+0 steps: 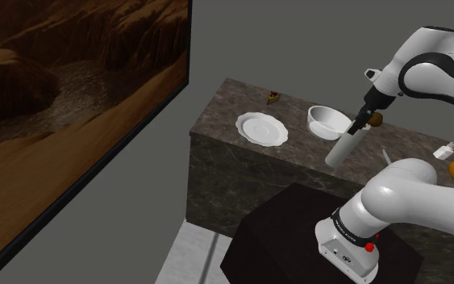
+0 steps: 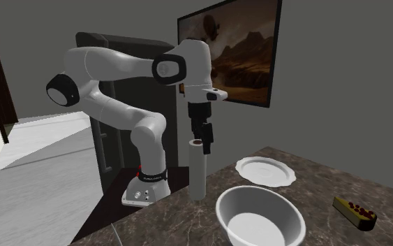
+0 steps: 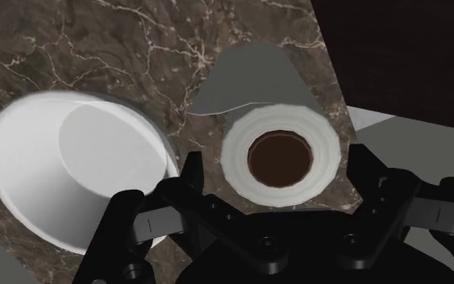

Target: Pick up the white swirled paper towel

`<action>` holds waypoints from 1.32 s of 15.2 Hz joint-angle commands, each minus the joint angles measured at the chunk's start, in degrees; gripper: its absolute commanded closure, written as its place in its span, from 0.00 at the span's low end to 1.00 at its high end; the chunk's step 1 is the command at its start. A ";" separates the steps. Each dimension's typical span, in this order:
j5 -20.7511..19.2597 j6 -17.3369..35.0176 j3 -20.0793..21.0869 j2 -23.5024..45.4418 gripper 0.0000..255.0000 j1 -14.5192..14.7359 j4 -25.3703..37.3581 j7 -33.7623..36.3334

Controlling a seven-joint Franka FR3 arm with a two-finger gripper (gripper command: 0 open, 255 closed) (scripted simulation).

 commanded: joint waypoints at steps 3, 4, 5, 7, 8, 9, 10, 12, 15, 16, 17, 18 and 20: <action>-0.31 0.43 -0.30 -0.12 1.00 -0.18 -0.52 -0.07; -0.29 0.41 -0.28 -0.13 1.00 -0.18 -0.50 -0.07; -0.28 0.37 -0.26 -0.15 1.00 -0.18 -0.48 -0.07; -0.30 0.40 -0.29 -0.12 1.00 -0.18 -0.48 -0.08; -0.29 0.42 -0.28 -0.11 1.00 -0.17 -0.50 -0.06; -0.29 0.39 -0.28 -0.15 1.00 -0.19 -0.51 -0.07; -0.28 0.39 -0.26 -0.18 1.00 -0.19 -0.55 -0.05; 0.05 -0.18 0.04 0.03 1.00 0.01 0.26 -0.11; 1.06 -2.13 1.03 0.36 1.00 0.53 2.57 -0.21; 1.38 -2.76 1.34 0.50 1.00 0.70 3.36 -0.25; 1.69 -3.39 1.65 0.66 1.00 0.86 4.15 -0.29; 2.00 -4.02 1.95 0.83 1.00 1.02 4.95 -0.33; 2.58 -5.25 2.53 1.21 1.00 1.33 6.57 -0.41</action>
